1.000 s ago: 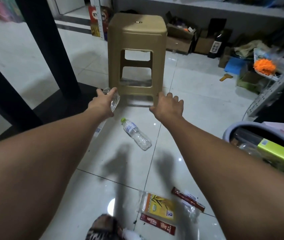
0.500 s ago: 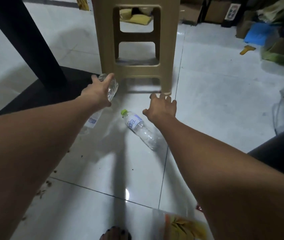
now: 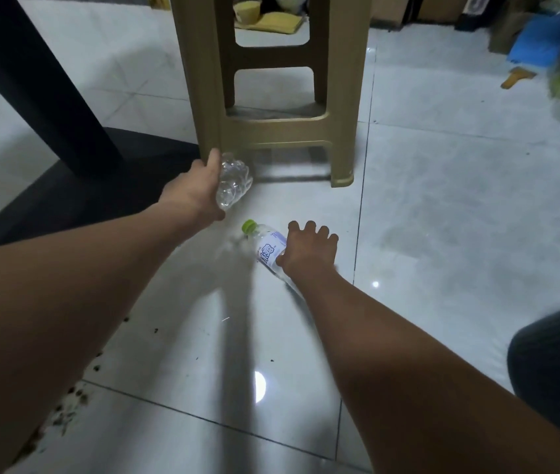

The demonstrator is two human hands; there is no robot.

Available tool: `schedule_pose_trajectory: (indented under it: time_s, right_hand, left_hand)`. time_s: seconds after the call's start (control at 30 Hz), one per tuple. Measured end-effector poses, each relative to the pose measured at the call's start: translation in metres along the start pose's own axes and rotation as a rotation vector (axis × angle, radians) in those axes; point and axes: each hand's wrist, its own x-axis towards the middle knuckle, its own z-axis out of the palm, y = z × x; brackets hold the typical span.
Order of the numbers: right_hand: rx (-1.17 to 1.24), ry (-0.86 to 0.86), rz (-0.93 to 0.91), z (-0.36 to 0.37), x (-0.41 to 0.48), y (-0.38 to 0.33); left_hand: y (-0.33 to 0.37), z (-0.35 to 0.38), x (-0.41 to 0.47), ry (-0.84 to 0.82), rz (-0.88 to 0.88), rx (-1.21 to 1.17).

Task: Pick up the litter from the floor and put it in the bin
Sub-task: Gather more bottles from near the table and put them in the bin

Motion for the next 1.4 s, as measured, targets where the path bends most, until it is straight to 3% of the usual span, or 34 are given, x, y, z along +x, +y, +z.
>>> schedule_pose_trajectory:
  time_s: [0.4, 0.73, 0.97, 1.4]
  right_hand:
    - [0.009, -0.131, 0.057, 0.049, 0.014, -0.004]
    - [0.057, -0.017, 0.056, 0.046, 0.007, 0.002]
    - [0.094, 0.092, 0.117, -0.027, -0.014, 0.046]
    - [0.176, 0.323, 0.284, -0.209, -0.13, 0.181]
  left_hand:
    - [-0.006, 0.019, 0.011, -0.014, 0.05, 0.02]
    - [-0.004, 0.025, 0.005, 0.009, 0.063, -0.006]
    - [0.03, -0.008, -0.012, 0.059, 0.127, -0.035]
    - [0.186, -0.132, -0.081, 0.158, 0.328, -0.212]
